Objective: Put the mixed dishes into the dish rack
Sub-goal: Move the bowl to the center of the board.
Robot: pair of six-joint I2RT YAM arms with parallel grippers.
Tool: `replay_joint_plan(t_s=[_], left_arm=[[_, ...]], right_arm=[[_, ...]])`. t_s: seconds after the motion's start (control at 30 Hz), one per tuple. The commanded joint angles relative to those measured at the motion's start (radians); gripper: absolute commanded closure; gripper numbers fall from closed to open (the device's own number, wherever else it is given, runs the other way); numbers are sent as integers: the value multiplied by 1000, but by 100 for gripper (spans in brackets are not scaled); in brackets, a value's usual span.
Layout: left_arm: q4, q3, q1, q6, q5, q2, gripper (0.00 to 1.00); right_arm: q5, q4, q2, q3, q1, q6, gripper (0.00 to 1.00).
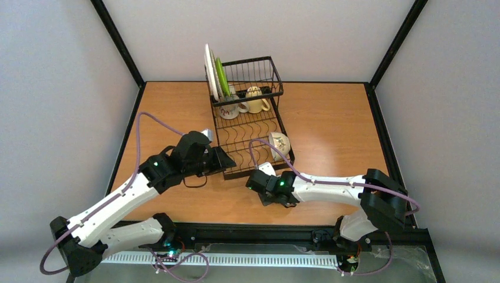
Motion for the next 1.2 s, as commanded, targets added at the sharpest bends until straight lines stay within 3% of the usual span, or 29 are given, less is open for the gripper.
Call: replay_joint_plan(t_s=[0.0,0.4,0.57,1.0,1.17], left_arm=[[-69,1,9,12,-7,-23,3],[-55,-6,11,7,16,9,3],[-53,-9,11,5,18,11,3],[-44,-3,12,2,34,20,3],[-44,-5,13,4,39,21,3]], right_arm=[[33,47,2,29,11,-55,98],[-25,6,-75,47,26,-141,97],[-69,6,-66,40,28,-144,84],[-93,3,-27,28,59,-150,82],[-100,8,-18,8,63,-136,70]])
